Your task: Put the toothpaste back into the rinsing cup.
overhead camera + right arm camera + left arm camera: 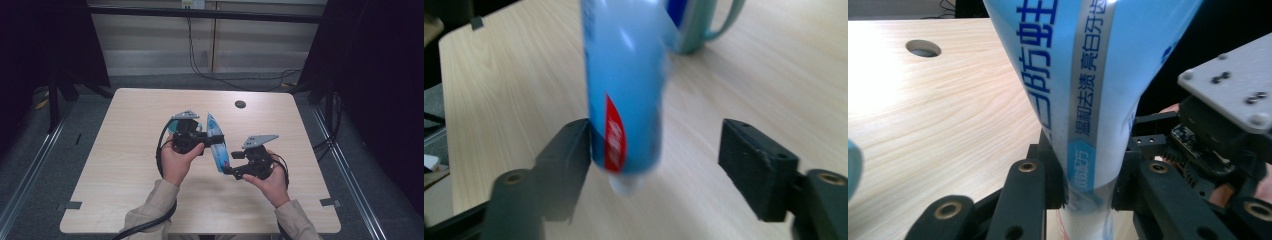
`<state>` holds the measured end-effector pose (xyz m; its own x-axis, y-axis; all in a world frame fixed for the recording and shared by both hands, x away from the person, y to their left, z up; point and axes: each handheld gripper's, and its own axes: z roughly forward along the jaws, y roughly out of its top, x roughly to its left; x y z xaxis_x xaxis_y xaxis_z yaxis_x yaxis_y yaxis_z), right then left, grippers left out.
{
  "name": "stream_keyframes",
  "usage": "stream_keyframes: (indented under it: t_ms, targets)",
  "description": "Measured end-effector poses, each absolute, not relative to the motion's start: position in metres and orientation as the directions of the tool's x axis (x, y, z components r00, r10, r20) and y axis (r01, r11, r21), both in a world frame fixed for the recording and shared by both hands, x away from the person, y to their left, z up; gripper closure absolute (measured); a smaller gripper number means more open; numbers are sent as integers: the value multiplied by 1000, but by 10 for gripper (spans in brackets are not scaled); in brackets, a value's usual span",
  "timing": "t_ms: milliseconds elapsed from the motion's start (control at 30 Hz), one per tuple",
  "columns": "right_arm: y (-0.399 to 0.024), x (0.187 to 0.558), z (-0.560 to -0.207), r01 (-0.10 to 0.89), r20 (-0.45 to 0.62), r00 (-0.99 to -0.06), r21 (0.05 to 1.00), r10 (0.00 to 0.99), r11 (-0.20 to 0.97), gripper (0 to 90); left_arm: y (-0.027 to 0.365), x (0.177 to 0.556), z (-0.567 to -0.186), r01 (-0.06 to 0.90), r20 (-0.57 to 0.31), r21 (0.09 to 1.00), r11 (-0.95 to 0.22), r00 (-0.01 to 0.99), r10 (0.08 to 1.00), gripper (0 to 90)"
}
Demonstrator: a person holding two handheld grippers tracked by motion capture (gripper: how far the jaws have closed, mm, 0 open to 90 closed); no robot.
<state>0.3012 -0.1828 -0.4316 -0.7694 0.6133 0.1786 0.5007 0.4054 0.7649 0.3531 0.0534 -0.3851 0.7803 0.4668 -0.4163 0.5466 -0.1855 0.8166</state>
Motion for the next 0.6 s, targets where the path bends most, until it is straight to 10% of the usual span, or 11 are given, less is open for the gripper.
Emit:
stream_keyframes:
  t_ms: [600]
  targets:
    - [-231,293,-473,581,208,-715,708,667,403,151,78,351,-380,512,-357,841,-175,768,531,739]
